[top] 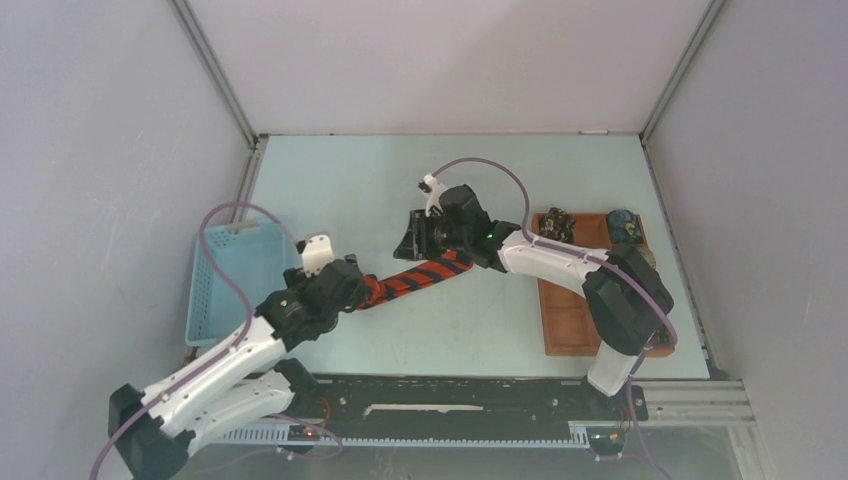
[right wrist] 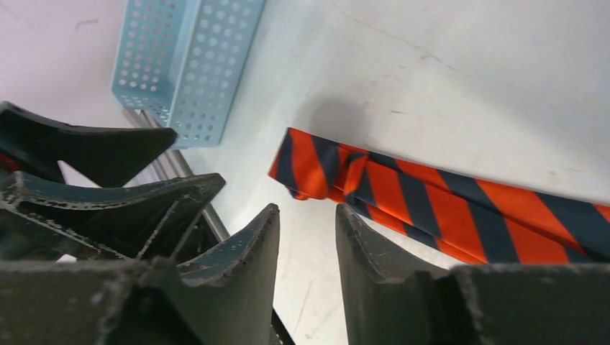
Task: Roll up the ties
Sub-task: Roll the tie at the center of the board.
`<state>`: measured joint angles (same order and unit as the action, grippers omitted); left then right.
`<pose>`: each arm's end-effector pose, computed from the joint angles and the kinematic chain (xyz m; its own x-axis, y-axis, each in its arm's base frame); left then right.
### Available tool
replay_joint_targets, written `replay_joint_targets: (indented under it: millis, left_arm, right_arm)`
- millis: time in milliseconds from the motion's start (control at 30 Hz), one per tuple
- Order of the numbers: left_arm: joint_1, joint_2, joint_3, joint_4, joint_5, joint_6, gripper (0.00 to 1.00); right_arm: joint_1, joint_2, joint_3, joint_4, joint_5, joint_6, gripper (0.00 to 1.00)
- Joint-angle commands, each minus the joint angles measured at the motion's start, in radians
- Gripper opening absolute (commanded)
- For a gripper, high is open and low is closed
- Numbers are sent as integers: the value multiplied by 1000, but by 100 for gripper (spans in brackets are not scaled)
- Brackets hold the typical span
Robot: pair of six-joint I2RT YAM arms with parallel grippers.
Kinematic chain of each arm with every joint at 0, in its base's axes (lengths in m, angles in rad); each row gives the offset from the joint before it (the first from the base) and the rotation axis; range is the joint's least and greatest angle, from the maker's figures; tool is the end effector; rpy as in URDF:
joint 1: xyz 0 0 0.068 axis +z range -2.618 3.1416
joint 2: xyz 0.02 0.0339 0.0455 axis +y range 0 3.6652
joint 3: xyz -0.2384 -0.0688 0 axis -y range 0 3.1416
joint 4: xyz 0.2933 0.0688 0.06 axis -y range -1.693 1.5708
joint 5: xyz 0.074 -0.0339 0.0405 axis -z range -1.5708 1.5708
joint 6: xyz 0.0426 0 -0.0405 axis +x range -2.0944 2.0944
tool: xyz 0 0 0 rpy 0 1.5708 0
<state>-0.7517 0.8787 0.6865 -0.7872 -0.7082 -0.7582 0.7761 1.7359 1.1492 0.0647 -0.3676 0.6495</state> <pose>0.1844 -0.1344 0.2116 -0.6148 -0.1402 -0.7761 -0.2328 0.9725 0.0087 0.2999 0.3158 0.1795 -0.8132 -0.0074 -0.5820 -0.4824 0.5678 0.6669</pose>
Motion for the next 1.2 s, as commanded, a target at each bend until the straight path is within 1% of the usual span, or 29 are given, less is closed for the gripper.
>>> replay_joint_targets:
  millis: [0, 67, 133, 233, 333, 500, 633, 733, 967, 1167]
  left_arm:
    - [22, -176, -113, 96, 7, -115, 100]
    - [48, -272, -168, 112, 32, -135, 100]
    - [100, -344, -220, 134, 94, -145, 100]
    - [184, -422, -282, 155, 183, -145, 100]
    - [246, -452, -312, 161, 243, -141, 100]
    - [297, -432, -331, 194, 317, -129, 100]
    - [324, -399, -339, 220, 359, -123, 100]
    - [337, -393, -348, 233, 373, -119, 99]
    - [368, -376, -374, 283, 433, -109, 99]
    - [391, -338, -389, 352, 499, -97, 99]
  right_arm:
    - [46, 30, 94, 7, 7, -24, 41]
    - [63, 54, 120, -3, 1, -25, 45]
    - [79, 82, 153, -18, -8, -26, 47]
    - [101, 134, 204, -41, -21, -25, 47]
    - [121, 181, 261, -59, -35, -22, 45]
    - [145, 286, 362, -137, -80, -23, 37]
    - [156, 332, 390, -144, -97, -16, 37]
    - [157, 355, 395, -151, -102, -15, 35]
    - [149, 369, 369, -160, -101, -18, 26]
    - [139, 372, 340, -156, -97, -26, 23]
